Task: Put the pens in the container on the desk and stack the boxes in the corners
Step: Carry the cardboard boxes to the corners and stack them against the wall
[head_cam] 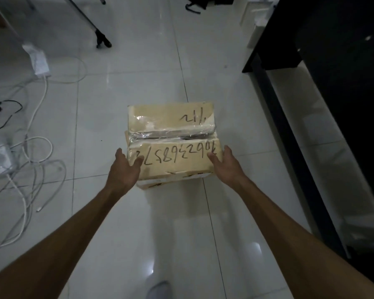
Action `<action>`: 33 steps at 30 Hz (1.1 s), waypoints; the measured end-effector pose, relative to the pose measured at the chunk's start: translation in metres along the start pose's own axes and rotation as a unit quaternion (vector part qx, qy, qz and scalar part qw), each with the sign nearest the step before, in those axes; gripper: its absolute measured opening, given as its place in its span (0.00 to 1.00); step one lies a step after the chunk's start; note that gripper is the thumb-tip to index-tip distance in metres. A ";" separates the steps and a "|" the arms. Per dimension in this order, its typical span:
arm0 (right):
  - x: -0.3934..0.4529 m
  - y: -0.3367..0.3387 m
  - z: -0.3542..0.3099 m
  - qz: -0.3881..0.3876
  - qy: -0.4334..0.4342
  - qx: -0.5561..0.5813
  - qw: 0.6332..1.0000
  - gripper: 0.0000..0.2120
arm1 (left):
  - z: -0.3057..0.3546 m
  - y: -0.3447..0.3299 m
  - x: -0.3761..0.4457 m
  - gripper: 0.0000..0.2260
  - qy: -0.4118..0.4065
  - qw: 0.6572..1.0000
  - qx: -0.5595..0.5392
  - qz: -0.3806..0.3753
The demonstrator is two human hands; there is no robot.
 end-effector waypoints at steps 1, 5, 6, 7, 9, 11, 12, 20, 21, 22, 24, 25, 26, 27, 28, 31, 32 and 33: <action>0.009 -0.002 -0.001 0.002 -0.006 0.000 1.000 0.32 | -0.002 -0.004 0.008 0.35 0.013 1.000 -0.011 -0.002; 0.037 -0.009 0.002 0.011 -0.041 0.005 0.999 0.31 | -0.015 -0.012 0.032 0.25 0.049 0.997 -0.053 -0.003; 0.041 -0.012 0.004 0.016 -0.043 0.007 0.999 0.29 | -0.019 -0.013 0.036 0.24 0.050 0.997 -0.060 -0.008; 0.044 -0.013 0.005 0.021 -0.045 0.009 0.999 0.26 | -0.022 -0.013 0.037 0.23 0.051 0.997 -0.062 -0.010; 0.046 -0.018 0.008 0.031 -0.050 0.015 0.998 0.25 | -0.026 -0.014 0.038 0.23 0.051 0.998 -0.047 -0.009; 0.045 -0.018 0.011 0.044 -0.055 0.021 0.997 0.25 | -0.025 -0.015 0.035 0.22 0.040 0.999 -0.030 -0.003; 0.044 -0.017 0.011 0.051 -0.054 0.023 0.997 0.25 | -0.024 -0.015 0.033 0.22 0.036 0.999 -0.023 0.000; 0.005 0.000 0.017 0.046 -0.022 0.036 0.998 0.19 | -0.029 -0.004 -0.015 0.22 0.021 0.999 -0.025 0.023; -0.001 0.002 0.018 0.039 -0.015 0.040 0.998 0.19 | -0.031 -0.001 -0.023 0.22 0.022 0.999 -0.027 0.028; -0.006 0.003 0.019 0.035 -0.011 0.042 0.998 0.19 | -0.032 0.001 -0.029 0.22 0.021 0.999 -0.028 0.032; -0.021 0.008 0.019 0.019 0.005 0.043 0.999 0.19 | -0.034 0.006 -0.052 0.22 0.029 0.998 -0.038 0.050; -0.027 0.008 0.019 0.009 0.011 0.043 0.999 0.19 | -0.037 0.010 -0.062 0.22 0.036 0.997 -0.043 0.061; -0.034 0.009 0.017 -0.001 0.020 0.041 0.999 0.19 | -0.040 0.014 -0.074 0.22 0.042 0.995 -0.052 0.074; -0.042 0.009 0.014 -0.013 0.033 0.037 0.999 0.19 | -0.044 0.019 -0.087 0.22 0.050 0.993 -0.064 0.090; -0.049 0.008 0.012 -0.023 0.044 0.034 0.998 0.19 | -0.051 0.024 -0.100 0.22 0.059 0.990 -0.075 0.104; -0.076 0.001 0.003 -0.058 0.083 0.013 0.995 0.21 | -0.074 0.038 -0.148 0.23 0.082 0.980 -0.112 0.146; -0.083 -0.001 0.001 -0.064 0.093 0.005 0.994 0.22 | -0.081 0.041 -0.160 0.23 0.089 0.977 -0.120 0.154; -0.087 -0.004 0.000 -0.071 0.099 -0.003 0.993 0.22 | -0.089 0.044 -0.171 0.23 0.095 0.974 -0.124 0.164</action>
Point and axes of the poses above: each hand's wrist, its own x-axis towards the middle knuckle, its own y-axis out of the back of the hand, z = x × y, the point moved 6 cm from there along x, towards the middle knuckle, and after that the axes turned 9 degrees about -x, right-handed, at the moved point
